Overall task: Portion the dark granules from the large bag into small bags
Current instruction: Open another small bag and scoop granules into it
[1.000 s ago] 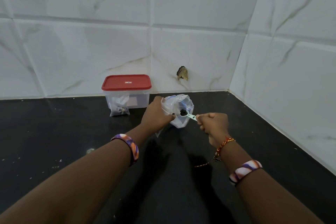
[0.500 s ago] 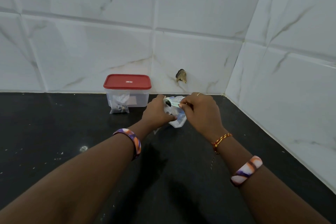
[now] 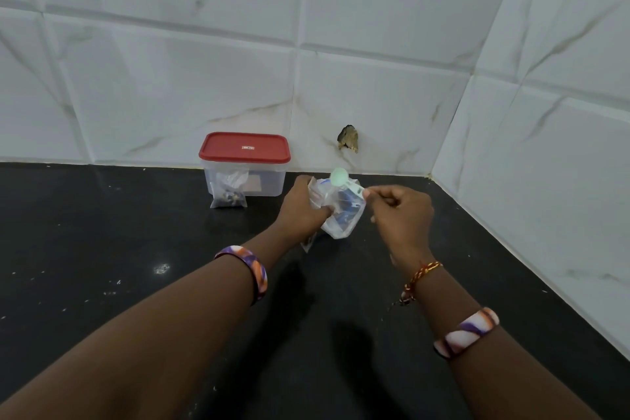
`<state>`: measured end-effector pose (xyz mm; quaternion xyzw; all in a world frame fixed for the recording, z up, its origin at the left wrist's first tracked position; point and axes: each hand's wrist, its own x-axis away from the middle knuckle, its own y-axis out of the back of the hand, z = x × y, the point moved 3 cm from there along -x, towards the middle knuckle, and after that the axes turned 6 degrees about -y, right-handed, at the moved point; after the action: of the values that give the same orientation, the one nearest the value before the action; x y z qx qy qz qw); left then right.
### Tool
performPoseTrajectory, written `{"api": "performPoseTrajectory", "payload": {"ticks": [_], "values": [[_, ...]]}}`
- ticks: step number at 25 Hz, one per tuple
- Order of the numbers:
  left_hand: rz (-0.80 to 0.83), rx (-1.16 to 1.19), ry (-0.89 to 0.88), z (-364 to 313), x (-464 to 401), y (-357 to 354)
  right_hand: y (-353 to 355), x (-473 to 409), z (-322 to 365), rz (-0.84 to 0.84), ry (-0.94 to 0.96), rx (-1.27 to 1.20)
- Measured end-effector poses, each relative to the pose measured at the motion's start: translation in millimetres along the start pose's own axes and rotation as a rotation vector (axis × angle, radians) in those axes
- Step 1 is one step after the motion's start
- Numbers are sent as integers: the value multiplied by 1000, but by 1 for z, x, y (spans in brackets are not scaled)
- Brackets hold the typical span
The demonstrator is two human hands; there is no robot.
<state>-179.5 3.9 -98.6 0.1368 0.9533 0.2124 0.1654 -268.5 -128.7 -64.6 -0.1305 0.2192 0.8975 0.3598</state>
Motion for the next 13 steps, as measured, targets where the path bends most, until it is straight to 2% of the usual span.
{"api": "performPoseTrajectory", "payload": {"ticks": [3, 6, 8, 11, 13], "values": [[-21, 97, 125, 20, -1, -3, -8, -3, -45, 31, -440, -90], [5, 274, 122, 30, 7, -9, -33, -1, -78, 96, -692, -178], [4, 363, 113, 33, 13, -11, -49, -2, -84, 127, -742, -253], [-78, 564, 229, 43, 16, -16, -63, -7, -93, 165, -731, -324], [-119, 686, 311, 49, 20, -21, -64, -6, -98, 176, -611, -197]]}}
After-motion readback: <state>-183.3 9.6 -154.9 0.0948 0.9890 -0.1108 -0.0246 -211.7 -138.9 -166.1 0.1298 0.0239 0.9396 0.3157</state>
